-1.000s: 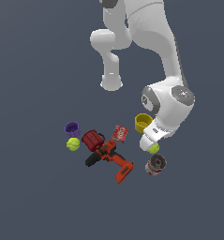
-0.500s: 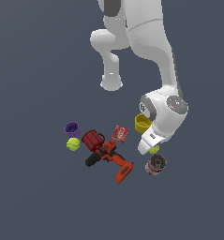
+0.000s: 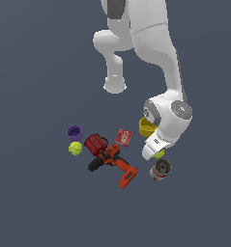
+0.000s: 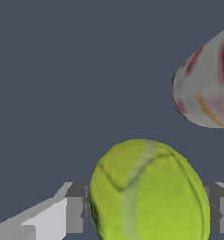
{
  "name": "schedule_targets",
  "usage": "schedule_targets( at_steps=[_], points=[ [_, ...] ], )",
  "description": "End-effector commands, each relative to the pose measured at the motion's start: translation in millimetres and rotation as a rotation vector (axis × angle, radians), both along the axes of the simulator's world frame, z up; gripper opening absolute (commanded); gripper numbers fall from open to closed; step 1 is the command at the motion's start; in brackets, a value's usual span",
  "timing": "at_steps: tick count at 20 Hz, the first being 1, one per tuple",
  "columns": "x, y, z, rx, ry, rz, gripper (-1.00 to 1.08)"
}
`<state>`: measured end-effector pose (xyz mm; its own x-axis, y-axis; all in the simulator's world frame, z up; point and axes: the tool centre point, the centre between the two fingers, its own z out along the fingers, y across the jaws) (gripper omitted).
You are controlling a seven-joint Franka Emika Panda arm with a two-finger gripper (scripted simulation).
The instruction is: Pick up a designated object from a clutter of objects.
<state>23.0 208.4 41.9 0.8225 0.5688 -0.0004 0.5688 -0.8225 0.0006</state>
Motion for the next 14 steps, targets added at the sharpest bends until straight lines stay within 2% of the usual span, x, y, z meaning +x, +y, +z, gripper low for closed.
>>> schedule_targets(
  at_steps=[1,14],
  points=[
    [-0.1,0.8,-0.8,0.001,0.0,0.001,-1.0],
    [-3.8,-14.0,15.5,0.0,0.0,0.0,-1.0]
  ],
)
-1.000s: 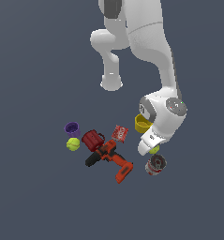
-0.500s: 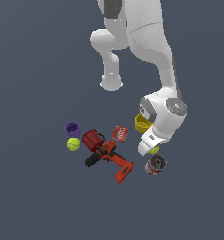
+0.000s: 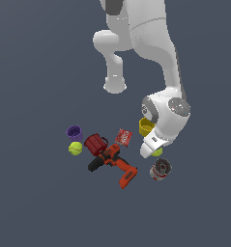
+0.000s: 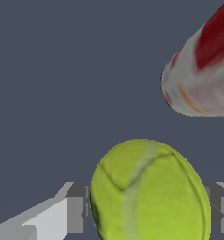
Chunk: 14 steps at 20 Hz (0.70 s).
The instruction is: Pick up a designated object from a clutter of objects.
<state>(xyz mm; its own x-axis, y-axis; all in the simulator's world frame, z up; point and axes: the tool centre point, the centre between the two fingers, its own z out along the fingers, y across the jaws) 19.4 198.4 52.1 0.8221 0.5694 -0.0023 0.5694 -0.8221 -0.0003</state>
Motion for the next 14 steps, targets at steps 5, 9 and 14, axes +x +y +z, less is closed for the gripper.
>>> schedule_targets(
  at_steps=[5,9,14],
  points=[
    [-5.7,-24.2,27.8,0.0,-0.002,-0.001,-1.0],
    [-11.9,-46.9,53.4,-0.001,-0.003,0.0,-1.0],
    [-21.4,-82.4,93.5,0.0,-0.002,0.0,-1.0]
  ],
)
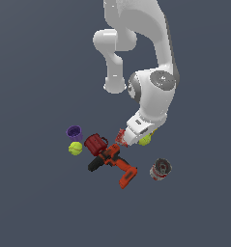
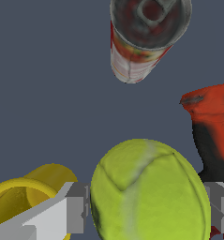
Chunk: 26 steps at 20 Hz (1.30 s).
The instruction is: Pick up a designated object from a clutter of objects.
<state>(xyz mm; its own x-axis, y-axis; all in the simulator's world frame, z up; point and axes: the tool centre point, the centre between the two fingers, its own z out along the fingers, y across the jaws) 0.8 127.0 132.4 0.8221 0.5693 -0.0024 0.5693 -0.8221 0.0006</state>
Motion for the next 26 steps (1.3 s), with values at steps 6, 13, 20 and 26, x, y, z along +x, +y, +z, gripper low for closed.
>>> schedule_targets(
  at_steps=[6,13,20,26],
  points=[
    [-14.9,-56.9,66.1,0.003,-0.002,0.0,-1.0],
    [-29.6,-114.5,133.0,0.006,-0.002,0.001,-1.0],
    [-43.3,-172.2,199.6,0.007,-0.002,0.001,-1.0],
    [-52.7,-217.8,251.4,0.005,-0.002,0.0,-1.0]
  ],
)
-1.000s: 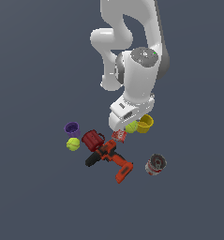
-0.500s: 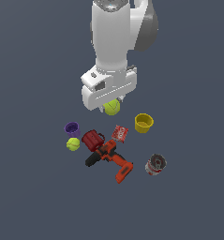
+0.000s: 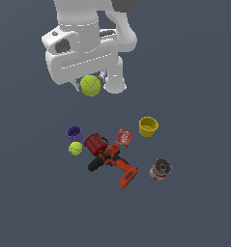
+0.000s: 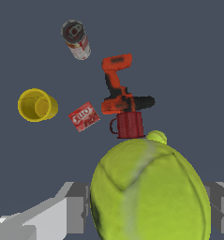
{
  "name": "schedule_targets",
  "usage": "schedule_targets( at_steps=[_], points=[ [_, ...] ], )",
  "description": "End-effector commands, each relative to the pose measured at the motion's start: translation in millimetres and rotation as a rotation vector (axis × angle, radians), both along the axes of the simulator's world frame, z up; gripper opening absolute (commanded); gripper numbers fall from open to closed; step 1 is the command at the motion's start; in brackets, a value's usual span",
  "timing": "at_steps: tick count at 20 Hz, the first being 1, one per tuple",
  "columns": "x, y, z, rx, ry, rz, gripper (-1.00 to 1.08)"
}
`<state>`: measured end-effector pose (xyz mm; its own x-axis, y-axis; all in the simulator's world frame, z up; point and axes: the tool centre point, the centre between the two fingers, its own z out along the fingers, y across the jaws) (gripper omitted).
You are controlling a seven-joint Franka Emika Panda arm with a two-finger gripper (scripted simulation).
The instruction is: Pick up a designated object from a clutter of objects.
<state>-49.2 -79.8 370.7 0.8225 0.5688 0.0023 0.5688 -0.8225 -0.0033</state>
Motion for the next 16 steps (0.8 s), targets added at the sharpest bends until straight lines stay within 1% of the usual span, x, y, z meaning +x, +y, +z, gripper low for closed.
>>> schedule_targets(
  at_steps=[1,8,11,16],
  points=[
    [-3.9,-17.5,20.6,-0.001,0.0,0.001,-1.0],
    [-8.8,-50.8,58.0,-0.003,0.0,0.0,-1.0],
    [-9.5,-58.3,66.5,-0.003,0.0,0.0,-1.0],
    [-9.7,-62.8,71.8,-0.004,0.0,0.0,-1.0]
  ],
)
